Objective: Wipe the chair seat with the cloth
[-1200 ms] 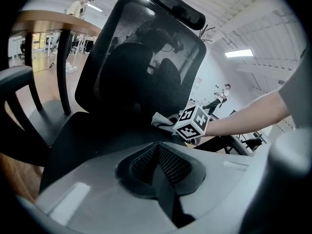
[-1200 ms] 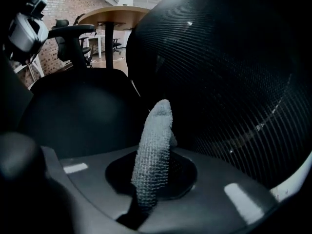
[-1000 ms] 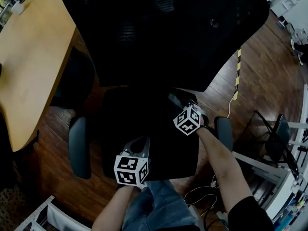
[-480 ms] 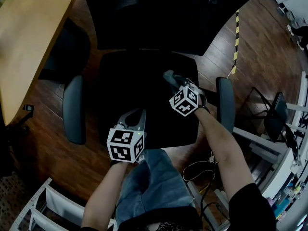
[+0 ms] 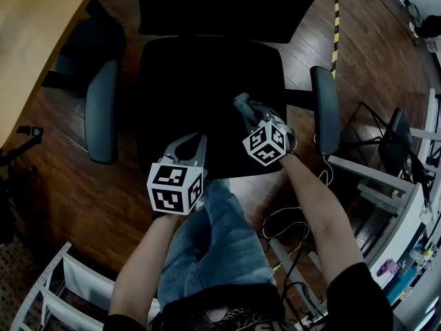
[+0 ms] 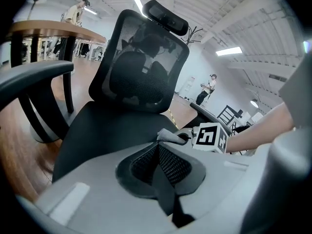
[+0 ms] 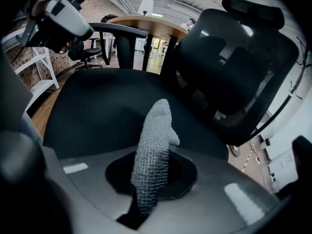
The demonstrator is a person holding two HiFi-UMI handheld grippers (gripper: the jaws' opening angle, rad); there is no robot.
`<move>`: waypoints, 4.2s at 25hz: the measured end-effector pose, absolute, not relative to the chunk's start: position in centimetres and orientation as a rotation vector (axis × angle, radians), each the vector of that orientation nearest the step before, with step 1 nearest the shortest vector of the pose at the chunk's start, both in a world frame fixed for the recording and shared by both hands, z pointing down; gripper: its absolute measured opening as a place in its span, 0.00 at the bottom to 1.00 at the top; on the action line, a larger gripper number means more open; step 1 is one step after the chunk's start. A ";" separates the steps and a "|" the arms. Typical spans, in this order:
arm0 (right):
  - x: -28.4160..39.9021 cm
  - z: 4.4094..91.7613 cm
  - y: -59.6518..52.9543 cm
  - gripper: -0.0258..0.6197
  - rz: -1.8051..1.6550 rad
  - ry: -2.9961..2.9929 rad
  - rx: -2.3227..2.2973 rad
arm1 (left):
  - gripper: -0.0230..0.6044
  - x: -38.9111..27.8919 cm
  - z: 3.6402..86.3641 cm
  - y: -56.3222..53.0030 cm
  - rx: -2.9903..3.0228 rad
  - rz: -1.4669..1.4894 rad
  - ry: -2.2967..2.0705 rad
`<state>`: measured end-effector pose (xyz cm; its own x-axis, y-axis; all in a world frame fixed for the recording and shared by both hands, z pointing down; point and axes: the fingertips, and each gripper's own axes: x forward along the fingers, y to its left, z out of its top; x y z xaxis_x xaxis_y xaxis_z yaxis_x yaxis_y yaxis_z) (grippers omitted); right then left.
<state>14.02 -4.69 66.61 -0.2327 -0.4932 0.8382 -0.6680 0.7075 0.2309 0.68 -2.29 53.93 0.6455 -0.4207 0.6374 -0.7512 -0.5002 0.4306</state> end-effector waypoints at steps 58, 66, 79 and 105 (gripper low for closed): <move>25.9 66.1 -21.5 0.06 0.298 -1.671 1.214 | 0.04 9.6 55.3 -10.4 2.136 0.583 -0.857; 28.3 67.8 -22.2 0.06 0.333 -1.619 1.189 | 0.04 9.8 56.6 -11.5 2.102 0.595 -0.862; 25.9 67.6 -18.1 0.06 0.359 -1.650 1.203 | 0.04 9.9 56.5 -9.0 2.123 0.614 -0.822; 21.4 65.6 2.9 0.06 0.336 -1.674 1.315 | 0.04 7.3 54.0 3.2 2.248 0.671 -0.751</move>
<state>21.35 2.90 65.62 0.0263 -0.6052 0.7956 -0.8652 0.3849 0.3214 7.26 3.23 54.03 0.7027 -0.3237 0.6336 -0.6657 -0.6135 0.4248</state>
